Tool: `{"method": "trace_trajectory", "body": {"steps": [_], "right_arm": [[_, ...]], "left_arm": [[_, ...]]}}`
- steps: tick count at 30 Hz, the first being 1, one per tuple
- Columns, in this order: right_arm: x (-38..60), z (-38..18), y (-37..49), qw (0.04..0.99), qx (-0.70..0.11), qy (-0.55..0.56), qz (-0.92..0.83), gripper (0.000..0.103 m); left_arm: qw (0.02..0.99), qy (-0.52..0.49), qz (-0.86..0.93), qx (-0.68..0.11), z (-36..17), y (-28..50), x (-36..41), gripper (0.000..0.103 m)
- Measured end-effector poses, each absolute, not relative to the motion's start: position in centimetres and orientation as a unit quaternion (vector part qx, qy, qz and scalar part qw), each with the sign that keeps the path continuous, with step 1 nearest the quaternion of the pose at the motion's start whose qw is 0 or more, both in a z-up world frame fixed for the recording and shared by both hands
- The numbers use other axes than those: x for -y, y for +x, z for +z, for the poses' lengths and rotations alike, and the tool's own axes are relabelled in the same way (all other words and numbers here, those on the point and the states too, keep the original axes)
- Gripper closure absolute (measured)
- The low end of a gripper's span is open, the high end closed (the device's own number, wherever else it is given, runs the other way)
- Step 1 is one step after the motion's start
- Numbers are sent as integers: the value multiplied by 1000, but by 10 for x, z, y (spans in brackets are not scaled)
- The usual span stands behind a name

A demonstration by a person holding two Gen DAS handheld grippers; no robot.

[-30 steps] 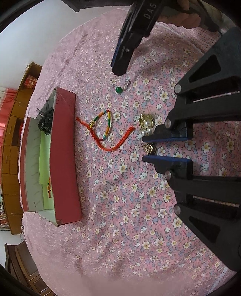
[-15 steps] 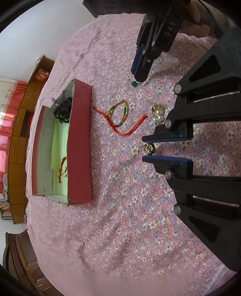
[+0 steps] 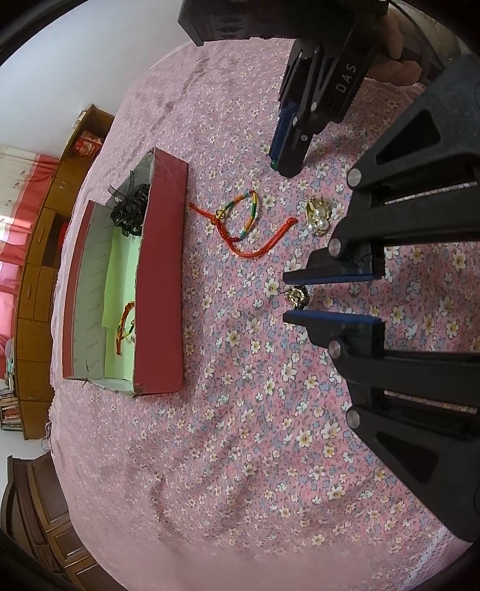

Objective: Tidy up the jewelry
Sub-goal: 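Close the left tool on a gold pearl earring while the right tool grasps another green bead earring, then carry both earrings in the left and right tools into the box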

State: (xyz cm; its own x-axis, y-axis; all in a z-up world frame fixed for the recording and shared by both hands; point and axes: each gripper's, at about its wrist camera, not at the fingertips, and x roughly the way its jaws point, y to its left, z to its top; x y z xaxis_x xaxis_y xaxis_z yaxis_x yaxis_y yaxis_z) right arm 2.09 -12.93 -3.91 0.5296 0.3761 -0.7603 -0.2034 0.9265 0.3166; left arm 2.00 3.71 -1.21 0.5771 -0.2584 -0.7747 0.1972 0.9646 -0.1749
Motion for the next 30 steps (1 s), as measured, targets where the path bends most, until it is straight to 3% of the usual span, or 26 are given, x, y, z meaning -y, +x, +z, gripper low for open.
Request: {"method": "trace_trajectory", "body": {"steps": [5,30], "right_arm": [[133,-43,24,870,-457,94,156,92],[138,12,-8,917,-349,88,172,92]], "left_arm": [[889,-34,-128,-438,-9,20,-37,98],[919,-37,-124,-373,26,16,-33,98]]}}
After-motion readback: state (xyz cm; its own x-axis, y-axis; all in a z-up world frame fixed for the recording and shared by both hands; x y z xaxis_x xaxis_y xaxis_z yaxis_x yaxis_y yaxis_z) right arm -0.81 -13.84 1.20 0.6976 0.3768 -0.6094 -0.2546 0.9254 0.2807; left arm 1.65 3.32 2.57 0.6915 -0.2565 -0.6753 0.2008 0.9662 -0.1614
